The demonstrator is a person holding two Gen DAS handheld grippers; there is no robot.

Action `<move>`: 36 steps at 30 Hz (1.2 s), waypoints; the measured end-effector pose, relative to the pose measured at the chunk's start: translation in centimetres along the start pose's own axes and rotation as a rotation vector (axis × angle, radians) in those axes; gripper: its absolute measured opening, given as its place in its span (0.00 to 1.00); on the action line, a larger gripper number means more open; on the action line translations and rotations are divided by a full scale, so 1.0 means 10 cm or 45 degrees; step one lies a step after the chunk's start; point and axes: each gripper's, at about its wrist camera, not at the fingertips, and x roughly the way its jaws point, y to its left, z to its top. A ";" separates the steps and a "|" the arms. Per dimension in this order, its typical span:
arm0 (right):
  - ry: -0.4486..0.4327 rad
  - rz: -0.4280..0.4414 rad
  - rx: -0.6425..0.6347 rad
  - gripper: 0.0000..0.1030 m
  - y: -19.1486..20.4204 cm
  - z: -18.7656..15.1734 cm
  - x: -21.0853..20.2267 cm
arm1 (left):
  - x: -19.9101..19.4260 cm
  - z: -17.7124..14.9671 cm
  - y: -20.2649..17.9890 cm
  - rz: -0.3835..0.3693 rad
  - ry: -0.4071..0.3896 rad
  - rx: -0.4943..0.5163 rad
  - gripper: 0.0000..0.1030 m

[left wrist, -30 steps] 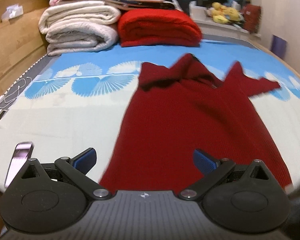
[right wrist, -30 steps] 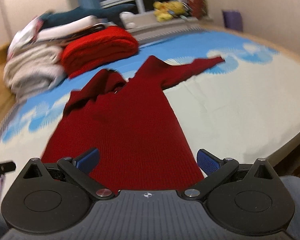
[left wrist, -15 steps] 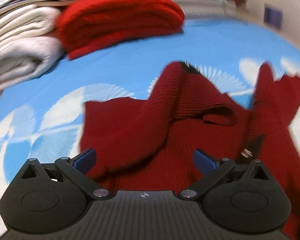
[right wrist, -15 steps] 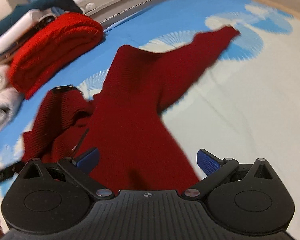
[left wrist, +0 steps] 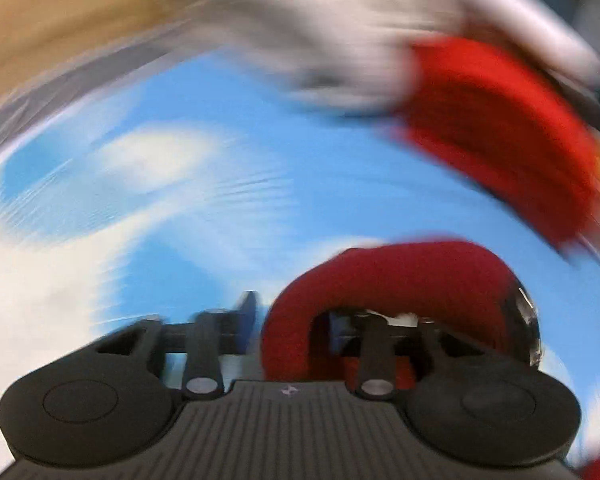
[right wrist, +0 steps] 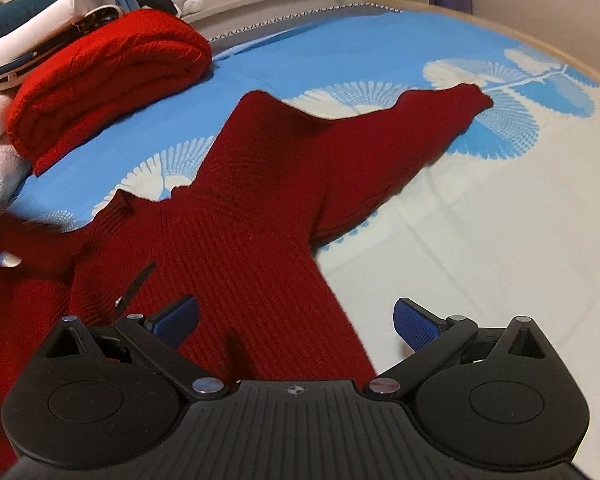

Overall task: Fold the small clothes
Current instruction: 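Grasp the red sweater with the left tool while the right tool grasps its sleeve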

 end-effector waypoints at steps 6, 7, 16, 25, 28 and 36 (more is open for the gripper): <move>0.027 -0.003 0.194 0.99 -0.21 0.14 0.15 | 0.28 -0.23 0.87 -0.007 0.125 -0.122 0.67; 0.023 -0.006 0.227 0.99 -0.25 0.17 0.18 | 0.29 -0.33 0.80 -0.052 0.140 -0.118 0.69; 0.129 0.141 0.436 0.99 -0.53 0.21 0.76 | 0.43 -0.97 -0.03 -0.361 0.274 0.043 0.90; 0.046 0.263 0.439 0.29 -0.24 0.50 1.13 | 0.68 -0.91 -0.57 -0.340 0.202 0.018 0.49; -0.139 0.078 0.324 0.10 -0.20 0.71 0.91 | 0.66 -0.79 -0.66 -0.248 0.122 0.118 0.20; -0.312 -0.066 0.528 0.15 -0.82 0.96 0.81 | 0.78 -0.74 -0.70 -0.275 0.052 0.131 0.33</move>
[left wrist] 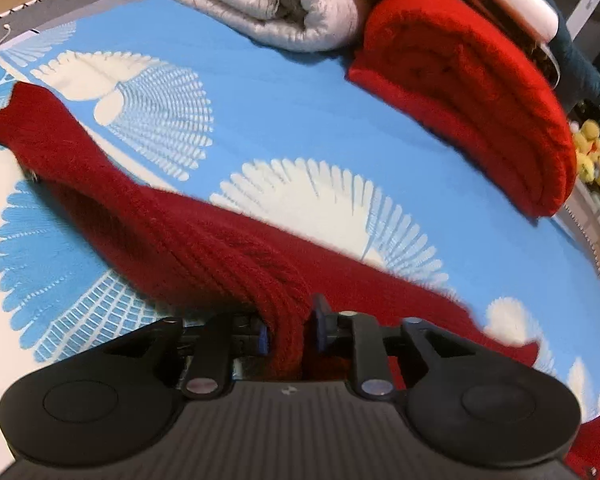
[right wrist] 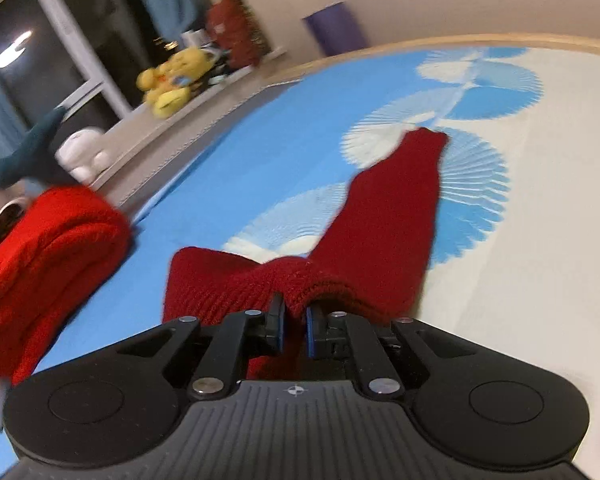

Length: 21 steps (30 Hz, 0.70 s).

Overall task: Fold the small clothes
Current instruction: 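Grasp the red sweater with the left tool while the right tool grasps its sleeve, then lay the sweater flat on the bed and open both tools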

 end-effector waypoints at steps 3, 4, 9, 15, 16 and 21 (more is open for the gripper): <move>0.139 -0.044 -0.034 0.58 -0.08 -0.12 0.20 | -0.06 -0.14 0.05 0.060 0.040 0.020 0.60; 0.172 -0.052 -0.035 0.64 -0.11 -0.11 0.20 | -0.15 -0.18 0.09 0.060 0.044 0.019 0.76; 0.217 0.004 -0.068 0.75 -0.27 0.10 -0.23 | -0.82 -0.54 0.26 0.077 0.100 0.138 0.90; 0.269 0.074 -0.338 0.84 -0.44 -0.24 -1.26 | -1.88 -1.47 0.41 0.115 0.100 0.493 0.91; 0.264 0.105 -0.379 0.86 -0.52 -0.36 -1.48 | -2.05 -1.65 0.46 0.100 0.088 0.527 0.91; 0.310 0.137 -0.524 0.88 -0.98 -1.06 -2.23 | -2.57 -2.49 0.71 0.075 0.039 0.719 0.91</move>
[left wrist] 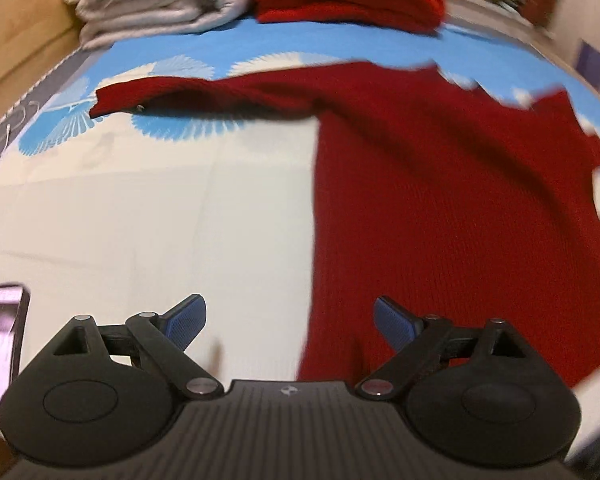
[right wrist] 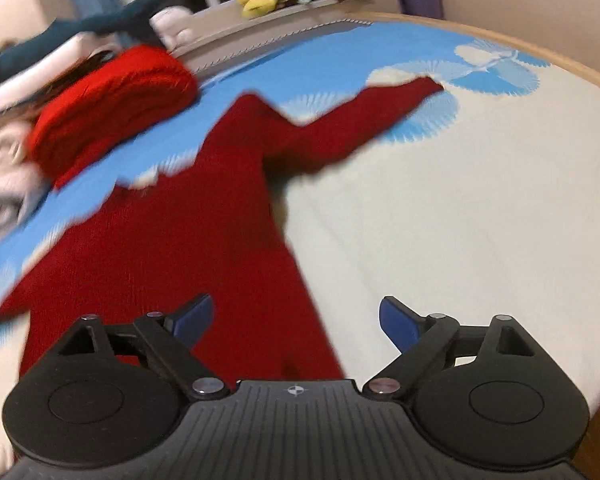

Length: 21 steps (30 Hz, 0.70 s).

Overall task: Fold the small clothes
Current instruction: 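Lay the sweater flat on the bed and open both tools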

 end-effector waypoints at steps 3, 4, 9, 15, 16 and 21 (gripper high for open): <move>-0.019 0.083 -0.031 0.88 0.00 -0.24 -0.19 | -0.09 -0.30 -0.13 0.033 -0.010 0.123 0.91; -0.038 0.079 -0.049 0.88 0.01 -0.29 -0.23 | -0.09 -0.35 -0.17 0.041 -0.020 0.159 0.91; -0.037 0.029 -0.032 0.88 -0.03 -0.48 -0.29 | -0.05 -0.57 -0.34 0.078 -0.019 0.269 0.91; 0.029 0.061 -0.011 0.88 -0.01 -0.65 -0.25 | -0.03 -0.77 -0.56 0.108 -0.050 0.446 0.91; 0.039 0.053 -0.026 0.88 -0.01 -0.66 -0.24 | 0.01 -0.79 -0.58 0.126 -0.042 0.465 0.91; 0.064 -0.046 -0.114 0.88 0.01 -0.70 -0.10 | 0.06 -0.80 -0.70 0.176 -0.045 0.482 0.99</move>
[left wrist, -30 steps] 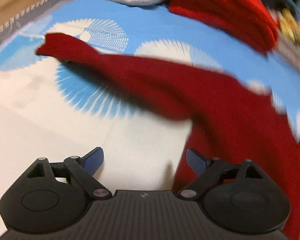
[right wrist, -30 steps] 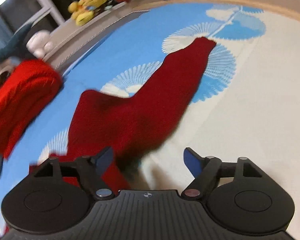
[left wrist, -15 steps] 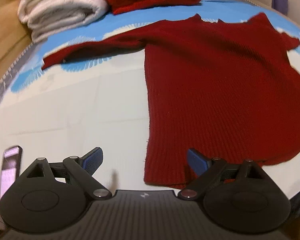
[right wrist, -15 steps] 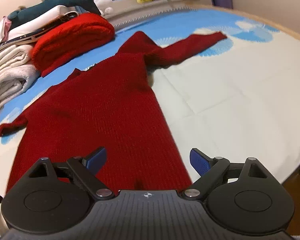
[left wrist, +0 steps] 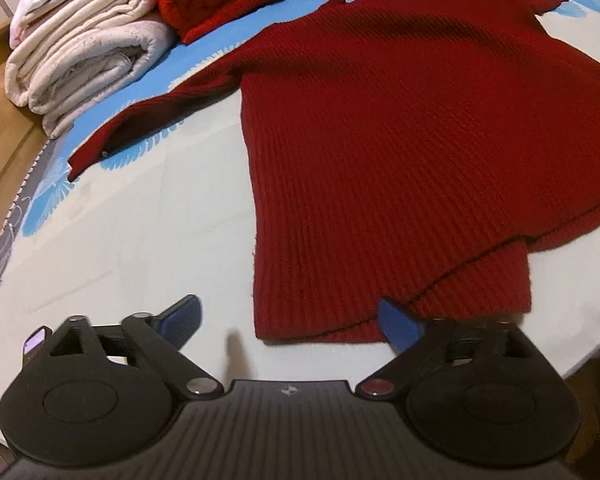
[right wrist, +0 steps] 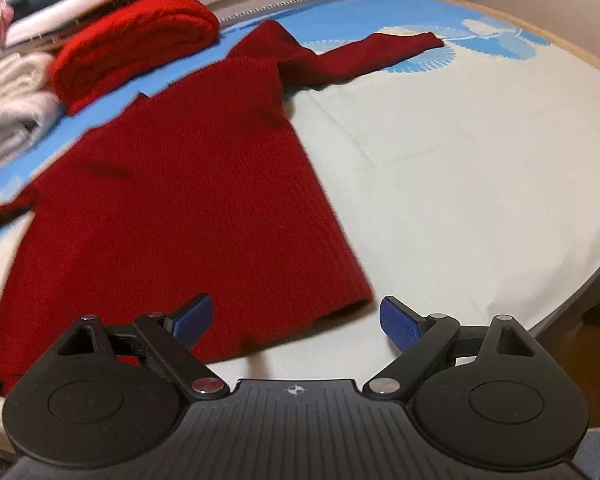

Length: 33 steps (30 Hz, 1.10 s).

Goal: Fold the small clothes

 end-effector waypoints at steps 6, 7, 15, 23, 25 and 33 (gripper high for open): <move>0.117 -0.009 -0.140 0.88 0.03 -0.07 0.15 | -0.07 0.02 -0.10 -0.024 -0.021 0.041 1.00; 0.113 0.008 -0.182 0.88 0.07 -0.10 0.14 | -0.09 0.02 -0.11 -0.070 -0.024 0.048 1.00; 0.075 0.006 -0.508 0.93 0.41 -0.22 0.20 | -0.04 0.06 -0.20 -0.102 -0.008 0.063 1.00; -0.060 -0.038 -0.300 0.92 0.33 0.12 0.15 | -0.03 0.25 0.08 -0.003 -0.028 -0.110 1.00; -0.073 -0.003 -0.186 0.92 0.27 0.22 0.14 | -0.05 0.28 0.16 0.010 -0.036 -0.174 1.00; -0.177 0.034 -0.226 0.92 0.45 0.24 0.03 | 0.02 0.38 0.32 0.094 0.002 -0.291 1.00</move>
